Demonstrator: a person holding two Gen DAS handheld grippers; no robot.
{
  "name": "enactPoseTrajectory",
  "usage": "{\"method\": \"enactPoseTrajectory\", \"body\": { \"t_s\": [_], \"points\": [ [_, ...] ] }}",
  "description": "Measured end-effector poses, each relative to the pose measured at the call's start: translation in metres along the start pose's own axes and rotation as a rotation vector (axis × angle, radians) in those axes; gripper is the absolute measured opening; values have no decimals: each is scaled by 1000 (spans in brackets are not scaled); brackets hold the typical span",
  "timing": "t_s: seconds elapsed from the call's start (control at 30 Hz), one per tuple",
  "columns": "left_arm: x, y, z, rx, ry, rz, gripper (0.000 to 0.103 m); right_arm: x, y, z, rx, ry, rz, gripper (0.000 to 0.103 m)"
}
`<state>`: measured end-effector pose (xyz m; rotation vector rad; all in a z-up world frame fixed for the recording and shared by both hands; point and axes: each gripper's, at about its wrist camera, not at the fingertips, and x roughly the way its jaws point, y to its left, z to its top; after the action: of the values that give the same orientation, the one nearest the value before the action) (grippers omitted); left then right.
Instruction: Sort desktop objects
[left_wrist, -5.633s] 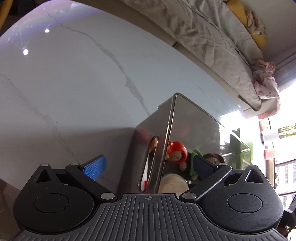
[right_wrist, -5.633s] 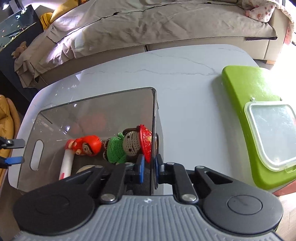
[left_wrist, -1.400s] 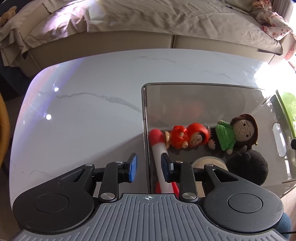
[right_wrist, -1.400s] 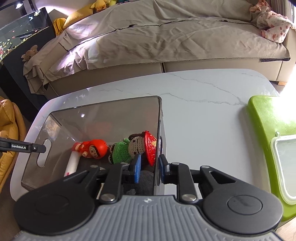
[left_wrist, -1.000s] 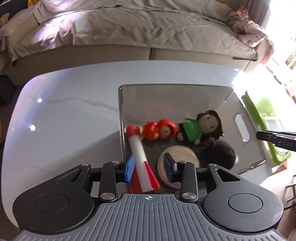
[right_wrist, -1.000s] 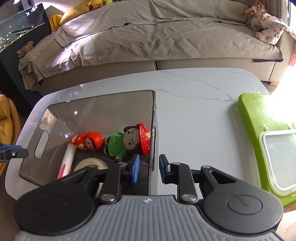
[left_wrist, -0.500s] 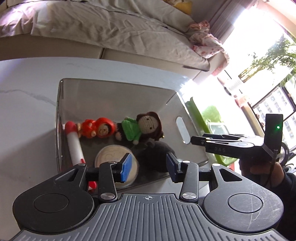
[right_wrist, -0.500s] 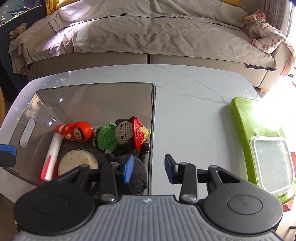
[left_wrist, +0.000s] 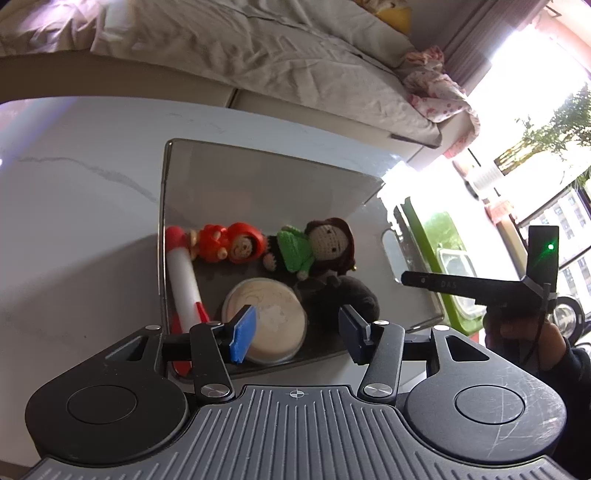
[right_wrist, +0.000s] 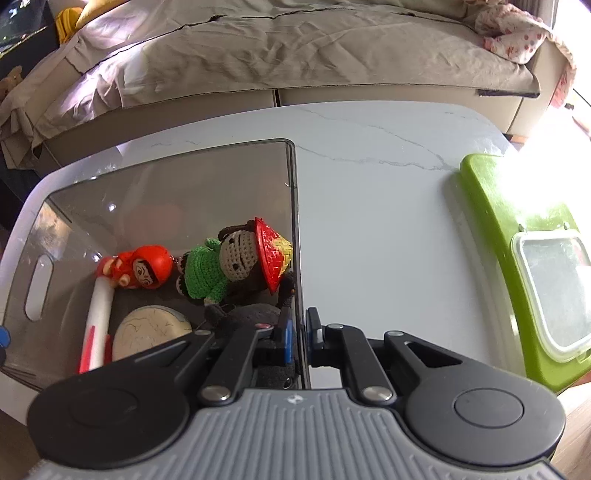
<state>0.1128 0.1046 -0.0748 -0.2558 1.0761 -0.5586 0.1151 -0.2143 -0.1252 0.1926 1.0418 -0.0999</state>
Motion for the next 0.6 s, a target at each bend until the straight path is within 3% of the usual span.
{"method": "enactPoseTrajectory", "body": {
  "t_s": [0.17,0.2,0.27,0.3,0.33,0.4,0.47,0.53,0.6],
  "points": [
    [7,-2,2,-27,21,1,55,-3,-2,-5,-40,-35,32,14],
    [8,-5,3,-27,24,2,55,-12,-8,-7,-31,-64,51,19],
    [12,-15,5,-17,27,1,56,-29,-19,-10,-13,-121,89,42],
    [14,-23,7,-10,25,-6,56,-40,-26,-12,-4,-152,108,48],
    [17,-35,10,1,23,-22,56,-52,-35,-15,6,-185,127,53],
    [23,-61,18,27,18,-64,61,-71,-58,-21,40,-230,154,53],
    [35,-98,28,68,18,-125,75,-86,-83,-28,82,-262,171,58],
    [54,-138,36,113,34,-198,81,-92,-114,-35,149,-275,159,71],
    [83,-179,41,147,74,-281,84,-91,-150,-45,226,-291,130,73]
  ]
}}
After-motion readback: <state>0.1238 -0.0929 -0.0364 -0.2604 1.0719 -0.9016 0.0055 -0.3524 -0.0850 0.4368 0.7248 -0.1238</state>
